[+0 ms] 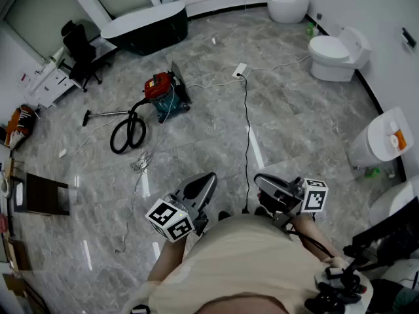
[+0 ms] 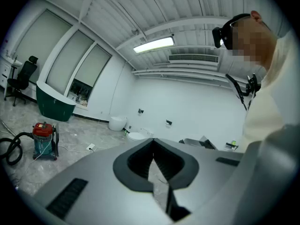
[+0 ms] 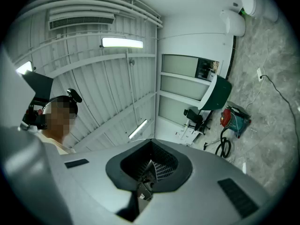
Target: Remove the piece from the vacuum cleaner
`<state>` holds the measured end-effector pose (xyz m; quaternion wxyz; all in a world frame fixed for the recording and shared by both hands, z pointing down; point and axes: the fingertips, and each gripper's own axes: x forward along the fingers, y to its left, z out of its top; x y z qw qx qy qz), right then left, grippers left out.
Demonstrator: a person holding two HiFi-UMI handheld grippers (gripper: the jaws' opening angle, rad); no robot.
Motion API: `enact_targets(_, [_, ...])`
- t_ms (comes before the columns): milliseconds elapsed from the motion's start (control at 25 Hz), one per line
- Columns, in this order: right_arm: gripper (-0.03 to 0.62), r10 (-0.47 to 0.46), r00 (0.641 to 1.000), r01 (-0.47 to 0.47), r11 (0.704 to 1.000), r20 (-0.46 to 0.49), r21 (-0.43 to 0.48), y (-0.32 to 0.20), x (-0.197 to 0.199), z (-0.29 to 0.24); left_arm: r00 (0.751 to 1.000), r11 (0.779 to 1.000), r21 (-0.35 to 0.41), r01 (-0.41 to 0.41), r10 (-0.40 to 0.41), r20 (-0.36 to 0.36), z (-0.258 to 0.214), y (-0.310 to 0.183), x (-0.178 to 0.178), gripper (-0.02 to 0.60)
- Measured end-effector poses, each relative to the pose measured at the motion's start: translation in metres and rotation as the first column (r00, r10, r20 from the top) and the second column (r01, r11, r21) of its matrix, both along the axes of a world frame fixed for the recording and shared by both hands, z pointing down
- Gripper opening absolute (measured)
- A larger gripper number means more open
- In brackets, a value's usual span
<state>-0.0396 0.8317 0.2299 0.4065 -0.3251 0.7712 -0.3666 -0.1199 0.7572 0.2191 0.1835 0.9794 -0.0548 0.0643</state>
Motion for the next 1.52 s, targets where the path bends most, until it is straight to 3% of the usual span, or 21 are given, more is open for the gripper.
enact_targets(320, [0.002, -0.041, 0.999, 0.041, 0.999, -0.001, 0.002, 0.033, 0.033, 0.024, 0.993, 0.994, 0.001, 0.112, -0.112, 0.027, 0.028, 0.025, 0.029, 0.004])
enact_targets(600, [0.003, -0.153, 0.987, 0.152, 0.988, 0.041, 0.017, 0.036, 0.059, 0.016, 0.979, 0.983, 0.04, 0.179, -0.183, 0.095, 0.019, 0.032, 0.064, 0.005])
enact_targets(800, [0.003, -0.233, 0.963, 0.24, 0.97, -0.137, 0.04, 0.032, 0.043, 0.015, 0.968, 0.973, 0.072, 0.219, -0.226, 0.109, 0.018, 0.032, 0.063, 0.003])
enact_targets(920, [0.003, -0.227, 0.898, 0.254, 0.967, -0.378, 0.023, 0.023, 0.032, 0.023, 0.963, 0.966, 0.091, 0.241, -0.249, 0.104, 0.017, 0.026, 0.058, 0.005])
enact_targets(1040, [0.003, -0.185, 0.753, 0.244, 0.97, -0.632, 0.007, 0.011, 0.026, 0.03, 0.962, 0.964, 0.091, 0.249, -0.257, 0.09, 0.016, 0.017, 0.052, 0.005])
enact_targets(1080, [0.003, -0.171, 0.715, 0.241, 0.97, -0.678, 0.01, 0.006, 0.025, 0.029, 0.962, 0.964, 0.093, 0.251, -0.259, 0.086, 0.016, 0.013, 0.05, 0.004])
enact_targets(1160, [0.003, -0.153, 0.679, 0.239, 0.971, -0.718, 0.02, -0.003, 0.024, 0.022, 0.962, 0.963, 0.097, 0.253, -0.261, 0.077, 0.018, 0.001, 0.048, 0.003])
enact_targets(1320, [0.003, -0.132, 0.67, 0.201, 0.98, -0.731, 0.007, -0.025, 0.023, 0.014, 0.966, 0.964, 0.102, 0.244, -0.251, 0.057, 0.021, -0.029, 0.045, 0.005])
enact_targets(1520, [0.003, -0.154, 0.736, 0.165, 0.985, -0.66, -0.047, -0.065, 0.003, 0.014, 0.969, 0.966, 0.086, 0.245, -0.247, 0.013, 0.018, -0.078, 0.028, 0.005])
